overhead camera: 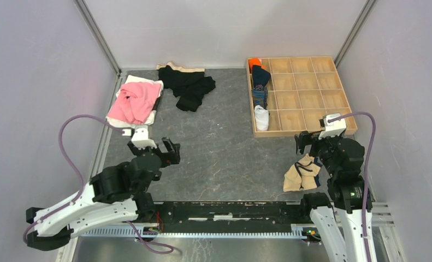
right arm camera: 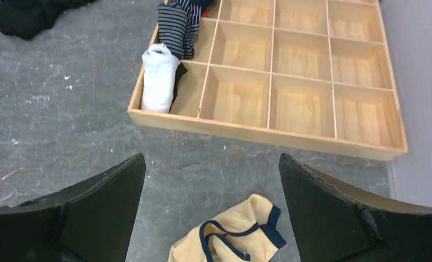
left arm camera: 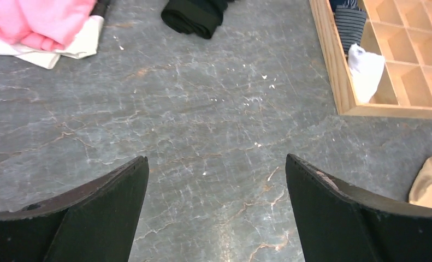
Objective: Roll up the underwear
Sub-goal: Reset both arms
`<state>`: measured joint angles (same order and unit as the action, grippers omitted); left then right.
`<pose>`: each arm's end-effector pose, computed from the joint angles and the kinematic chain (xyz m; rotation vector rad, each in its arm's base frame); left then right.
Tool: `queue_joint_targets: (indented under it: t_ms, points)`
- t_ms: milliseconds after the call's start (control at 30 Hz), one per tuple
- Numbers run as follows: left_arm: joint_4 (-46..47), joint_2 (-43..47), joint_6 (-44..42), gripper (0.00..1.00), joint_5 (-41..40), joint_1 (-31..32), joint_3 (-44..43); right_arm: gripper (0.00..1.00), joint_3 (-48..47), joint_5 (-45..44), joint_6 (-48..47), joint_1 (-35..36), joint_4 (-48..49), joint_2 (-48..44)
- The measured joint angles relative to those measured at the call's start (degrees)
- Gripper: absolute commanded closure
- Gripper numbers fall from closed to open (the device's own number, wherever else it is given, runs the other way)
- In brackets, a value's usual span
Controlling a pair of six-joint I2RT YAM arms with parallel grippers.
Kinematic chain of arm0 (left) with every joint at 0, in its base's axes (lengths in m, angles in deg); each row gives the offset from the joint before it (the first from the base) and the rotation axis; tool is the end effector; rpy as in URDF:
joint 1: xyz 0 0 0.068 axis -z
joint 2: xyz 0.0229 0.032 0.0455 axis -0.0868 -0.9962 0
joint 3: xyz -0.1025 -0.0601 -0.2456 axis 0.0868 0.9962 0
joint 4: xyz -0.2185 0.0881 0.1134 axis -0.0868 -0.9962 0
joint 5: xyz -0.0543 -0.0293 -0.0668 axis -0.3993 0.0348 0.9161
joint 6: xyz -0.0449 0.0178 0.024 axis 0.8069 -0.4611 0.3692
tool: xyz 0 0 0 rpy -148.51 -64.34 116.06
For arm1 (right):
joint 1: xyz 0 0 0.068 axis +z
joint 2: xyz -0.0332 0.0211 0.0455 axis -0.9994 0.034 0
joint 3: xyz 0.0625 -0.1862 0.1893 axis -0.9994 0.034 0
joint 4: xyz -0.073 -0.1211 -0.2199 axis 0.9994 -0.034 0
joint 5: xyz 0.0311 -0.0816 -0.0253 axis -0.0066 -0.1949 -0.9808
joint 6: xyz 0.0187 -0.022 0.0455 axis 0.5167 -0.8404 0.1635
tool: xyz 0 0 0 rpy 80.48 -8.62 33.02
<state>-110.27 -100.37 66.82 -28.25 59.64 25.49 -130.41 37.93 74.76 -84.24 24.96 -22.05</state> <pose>0.0683 -0.0794 0.3174 -0.1323 1.9212 -0.2991 0.0955 0.0095 0.3317 -0.1261 1.8084 0.1209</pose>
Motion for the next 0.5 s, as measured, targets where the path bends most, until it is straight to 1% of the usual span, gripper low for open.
queue_joint_targets:
  t_ms: [67, 233, 500]
  points:
    - [-2.01, 2.93, 0.02, 0.0, -1.64, 0.0, 0.0, 0.02, 1.36, -0.26, 0.02, 0.46, -0.76, -0.46]
    - [-3.26, 7.52, 0.0, 0.0, -3.82, 0.0, 0.0, 0.02, 1.9, -0.63, 0.02, 1.79, -0.7, -1.38]
    - [-3.32, 10.71, -0.02, 0.0, -4.52, 0.0, 0.28, 0.02, 3.15, -1.09, 0.0, 2.93, 0.83, -3.5]
